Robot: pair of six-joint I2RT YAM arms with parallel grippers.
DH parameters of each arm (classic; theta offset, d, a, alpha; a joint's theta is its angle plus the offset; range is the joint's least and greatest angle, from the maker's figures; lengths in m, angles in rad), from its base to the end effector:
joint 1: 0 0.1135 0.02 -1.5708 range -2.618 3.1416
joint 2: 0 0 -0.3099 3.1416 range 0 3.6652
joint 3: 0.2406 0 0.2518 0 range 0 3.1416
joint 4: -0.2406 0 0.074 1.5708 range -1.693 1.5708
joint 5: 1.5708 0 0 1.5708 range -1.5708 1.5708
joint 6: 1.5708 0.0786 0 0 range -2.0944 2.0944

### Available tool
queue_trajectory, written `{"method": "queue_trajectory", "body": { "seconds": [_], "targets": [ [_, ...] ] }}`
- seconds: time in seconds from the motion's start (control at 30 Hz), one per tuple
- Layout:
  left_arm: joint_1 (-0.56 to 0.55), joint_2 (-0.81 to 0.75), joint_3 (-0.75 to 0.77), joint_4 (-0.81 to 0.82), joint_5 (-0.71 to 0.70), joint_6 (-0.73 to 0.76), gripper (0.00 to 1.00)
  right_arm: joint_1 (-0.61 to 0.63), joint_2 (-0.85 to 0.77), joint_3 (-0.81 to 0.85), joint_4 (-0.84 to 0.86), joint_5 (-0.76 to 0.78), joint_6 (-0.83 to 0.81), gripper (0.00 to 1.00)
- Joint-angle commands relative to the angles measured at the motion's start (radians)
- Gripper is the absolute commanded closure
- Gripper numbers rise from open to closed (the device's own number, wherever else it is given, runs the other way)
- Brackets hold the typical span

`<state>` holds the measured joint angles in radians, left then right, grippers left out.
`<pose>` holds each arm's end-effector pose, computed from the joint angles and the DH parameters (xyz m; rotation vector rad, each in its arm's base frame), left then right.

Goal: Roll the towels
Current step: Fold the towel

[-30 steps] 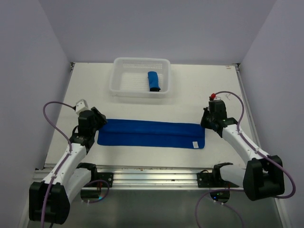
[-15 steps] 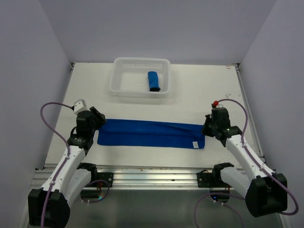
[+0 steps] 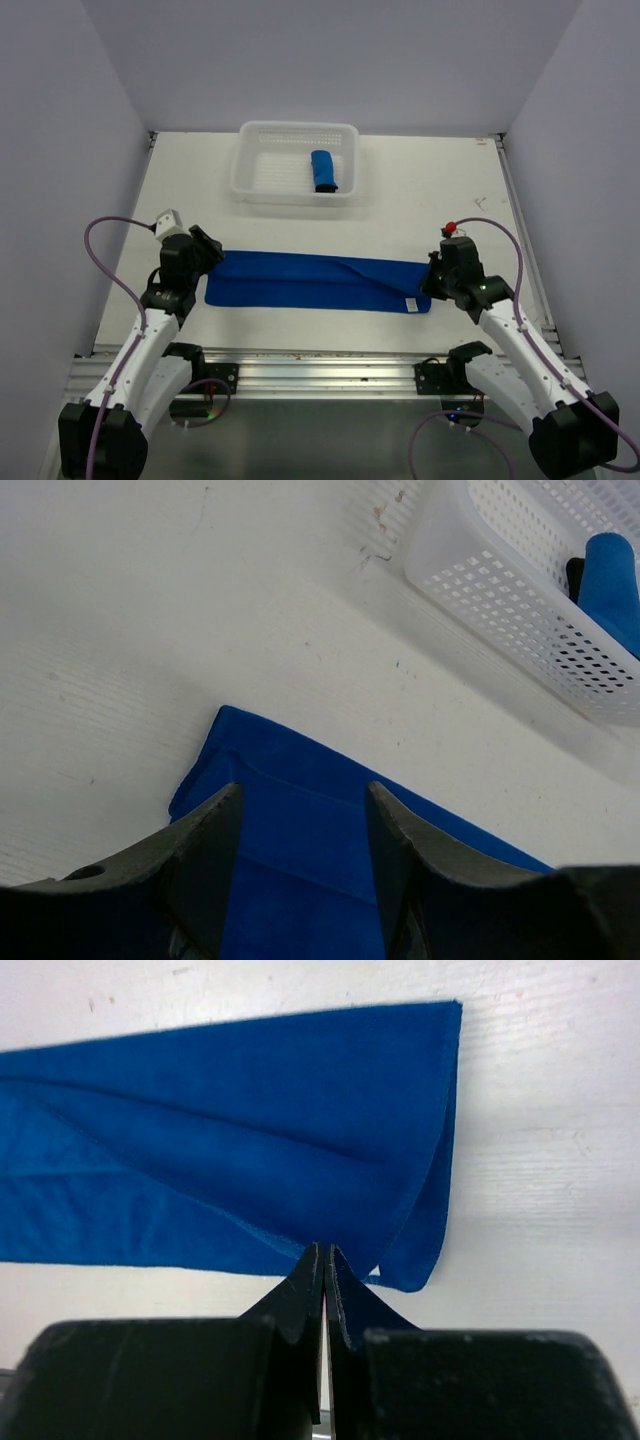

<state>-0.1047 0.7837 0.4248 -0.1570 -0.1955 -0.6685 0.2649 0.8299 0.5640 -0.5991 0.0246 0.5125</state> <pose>0.1826 -0.0038 0.2280 -0.6939 1.9683 -0.2684 0.1564 0.0404 0.2197 0.3150 2.4409 0.3155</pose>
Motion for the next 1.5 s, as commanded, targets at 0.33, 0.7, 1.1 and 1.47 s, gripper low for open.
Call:
{"method": "queue_trajectory", "body": {
  "seconds": [0.33,0.7,1.1,1.47],
  "targets": [
    [0.008,-0.023,0.019,-0.013,0.031,0.012,0.44,0.183,0.035,0.036,-0.218,0.33,0.225,1.0],
    [0.008,-0.023,0.003,-0.01,0.042,0.009,0.43,0.192,0.041,0.028,-0.225,0.328,0.241,1.0],
    [0.008,-0.006,0.015,-0.013,0.057,0.012,0.43,0.192,-0.03,0.126,-0.263,0.327,0.225,0.6],
    [0.008,0.074,0.0,0.068,0.156,-0.009,0.43,0.191,-0.018,-0.064,-0.133,0.293,0.411,0.45]
  ]
}}
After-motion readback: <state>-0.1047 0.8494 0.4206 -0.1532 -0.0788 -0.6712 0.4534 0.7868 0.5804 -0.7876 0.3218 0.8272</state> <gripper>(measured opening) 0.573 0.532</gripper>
